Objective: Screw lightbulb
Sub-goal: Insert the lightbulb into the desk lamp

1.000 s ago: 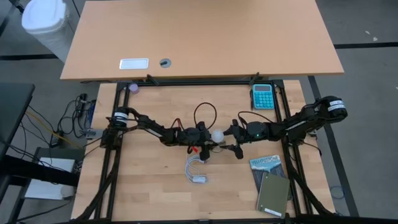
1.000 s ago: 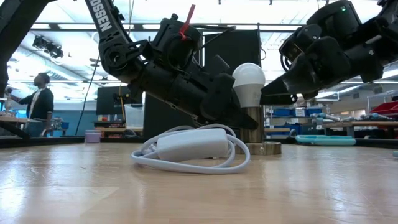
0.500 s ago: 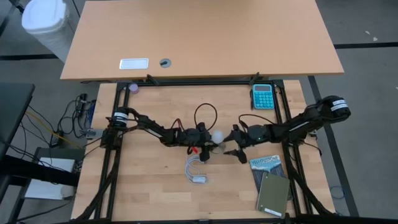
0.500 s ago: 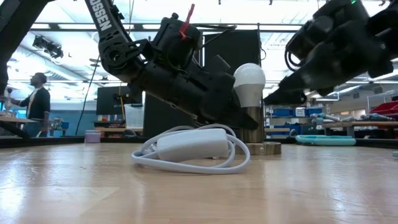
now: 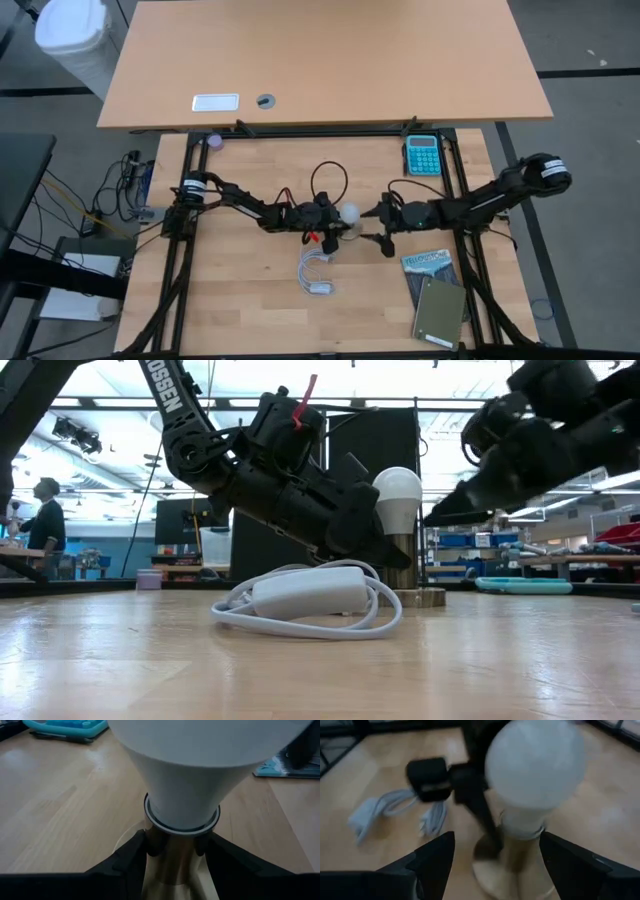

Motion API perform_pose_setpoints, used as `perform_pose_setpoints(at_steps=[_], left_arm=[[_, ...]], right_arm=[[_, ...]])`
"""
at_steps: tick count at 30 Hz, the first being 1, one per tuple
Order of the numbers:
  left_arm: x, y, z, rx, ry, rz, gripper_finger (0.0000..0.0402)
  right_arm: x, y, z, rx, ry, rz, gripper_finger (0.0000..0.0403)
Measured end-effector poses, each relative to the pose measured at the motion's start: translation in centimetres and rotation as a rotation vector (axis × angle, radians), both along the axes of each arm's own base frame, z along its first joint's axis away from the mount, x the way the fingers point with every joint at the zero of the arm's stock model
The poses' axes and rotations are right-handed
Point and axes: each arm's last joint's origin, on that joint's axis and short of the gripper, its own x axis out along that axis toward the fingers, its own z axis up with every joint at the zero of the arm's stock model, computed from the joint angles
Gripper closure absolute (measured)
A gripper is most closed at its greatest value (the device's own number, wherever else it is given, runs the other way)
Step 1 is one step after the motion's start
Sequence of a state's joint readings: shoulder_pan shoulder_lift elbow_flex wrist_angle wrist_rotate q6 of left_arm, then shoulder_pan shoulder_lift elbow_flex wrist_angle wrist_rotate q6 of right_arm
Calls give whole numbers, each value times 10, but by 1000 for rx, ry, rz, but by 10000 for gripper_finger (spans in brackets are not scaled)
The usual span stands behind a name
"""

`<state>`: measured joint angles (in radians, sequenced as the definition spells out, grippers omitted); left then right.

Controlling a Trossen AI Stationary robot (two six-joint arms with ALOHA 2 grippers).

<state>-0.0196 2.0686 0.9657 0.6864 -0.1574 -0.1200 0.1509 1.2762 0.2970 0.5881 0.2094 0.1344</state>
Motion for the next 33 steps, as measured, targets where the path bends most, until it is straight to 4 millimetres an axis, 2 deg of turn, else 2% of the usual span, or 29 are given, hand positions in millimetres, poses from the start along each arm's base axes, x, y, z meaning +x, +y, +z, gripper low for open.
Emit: perform_pose_setpoints(at_steps=[3,7,12,24,29,31,33], left_arm=[[0,0,0,0,1,-3,213],[0,0,0,0,1,-7,213],[0,0,-1,-6,4,-5,213],[-1,-2,-2,-19,15,-19,213],[-1,1,-2,-11,15,14,213],[-1,1,-2,-11,15,16,213],[-1,1,-2,-10,14,16,213]], right_arm=[[7,-7,-2,19,-44,32,112],[16,-14,-13,31,-9,31,112],[26,-10,-13,6,-18,40,113],[12,2,-2,76,54,97,119],[1,15,11,109,42,183,120],[-1,18,14,69,35,156,122],[-3,15,12,14,57,56,125]])
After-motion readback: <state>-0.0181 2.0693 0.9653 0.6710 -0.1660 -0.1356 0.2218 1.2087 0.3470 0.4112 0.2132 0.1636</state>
